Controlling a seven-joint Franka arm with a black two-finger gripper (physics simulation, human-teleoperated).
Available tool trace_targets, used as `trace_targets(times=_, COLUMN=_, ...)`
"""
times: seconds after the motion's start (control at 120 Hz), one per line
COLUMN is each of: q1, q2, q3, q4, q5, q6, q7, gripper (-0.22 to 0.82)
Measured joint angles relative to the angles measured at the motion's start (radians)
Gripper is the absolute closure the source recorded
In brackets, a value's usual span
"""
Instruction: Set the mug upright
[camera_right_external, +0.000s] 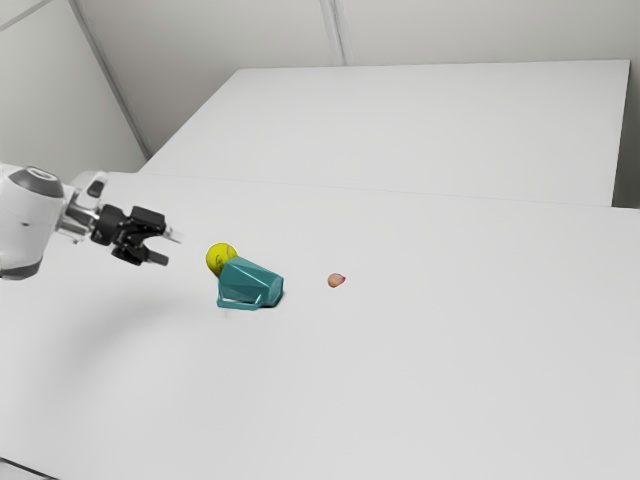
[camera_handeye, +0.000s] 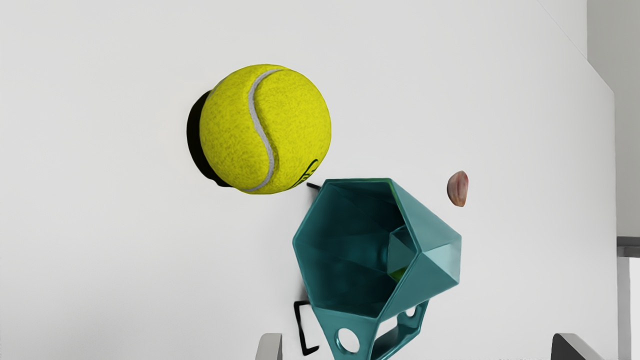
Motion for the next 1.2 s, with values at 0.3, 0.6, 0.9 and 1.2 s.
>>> trace_targets(times=0.3, q1=0.005, q2=0.089, q3=-0.013, q4=0.062, q5=-0.005, q6=-0.038, q7=0.044, gripper=0.02)
trace_targets(times=0.6, q1=-0.008, q2=0.12, q3=-0.021, q4=0.065, q5=-0.017, q6=-0.082, q7=0.062, gripper=0.02)
trace_targets(times=0.9, q1=-0.013, q2=0.138, q3=-0.028, q4=0.066, q5=-0.106, q6=-0.111, q7=0.112, gripper=0.02)
trace_targets(times=1.2, q1=-0.024, q2=0.169, q3=-0.051, q4=0.066, q5=-0.134, q6=-0.115, q7=0.146, gripper=0.02)
